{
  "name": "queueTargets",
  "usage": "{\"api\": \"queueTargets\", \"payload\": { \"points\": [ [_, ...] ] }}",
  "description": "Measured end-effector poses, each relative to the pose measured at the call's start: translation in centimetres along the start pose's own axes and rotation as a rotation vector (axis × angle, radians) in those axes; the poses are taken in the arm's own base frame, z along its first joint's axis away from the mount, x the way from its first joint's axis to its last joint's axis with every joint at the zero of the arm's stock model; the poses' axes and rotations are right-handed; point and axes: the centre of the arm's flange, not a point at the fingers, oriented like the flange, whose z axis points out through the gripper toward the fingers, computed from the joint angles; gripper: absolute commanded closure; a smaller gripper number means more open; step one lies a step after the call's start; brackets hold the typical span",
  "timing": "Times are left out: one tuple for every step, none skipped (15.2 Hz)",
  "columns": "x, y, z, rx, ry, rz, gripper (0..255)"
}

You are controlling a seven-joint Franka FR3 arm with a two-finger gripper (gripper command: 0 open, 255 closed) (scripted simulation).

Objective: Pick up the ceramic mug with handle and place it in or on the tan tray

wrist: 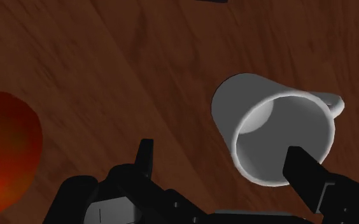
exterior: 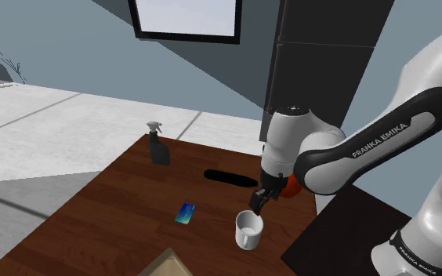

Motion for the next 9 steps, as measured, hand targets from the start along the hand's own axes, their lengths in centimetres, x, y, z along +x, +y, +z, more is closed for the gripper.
{"api": "queueTargets", "payload": {
  "points": [
    [0.3, -0.5, 1.1, 0.005, 0.0, -0.003, 0],
    [0.4, -1.3, 1.9, 0.01, 0.001, -0.006, 0],
    [0.4, -1.5, 2.6, 0.012, 0.001, -0.007, 0],
    [0.4, -1.7, 3.2, 0.014, 0.001, -0.007, 0],
    [0.6, -1.8, 3.8, 0.014, 0.001, -0.007, 0],
    [0.5, -1.8, 4.3, 0.015, 0.001, -0.007, 0],
    [0.4, -1.9, 5.0, 0.015, 0.001, -0.007, 0],
    [0.4, -1.8, 5.5, 0.015, 0.001, -0.007, 0],
    [0.4, -2.0, 6.1, 0.016, 0.001, -0.007, 0]
  ]
}}
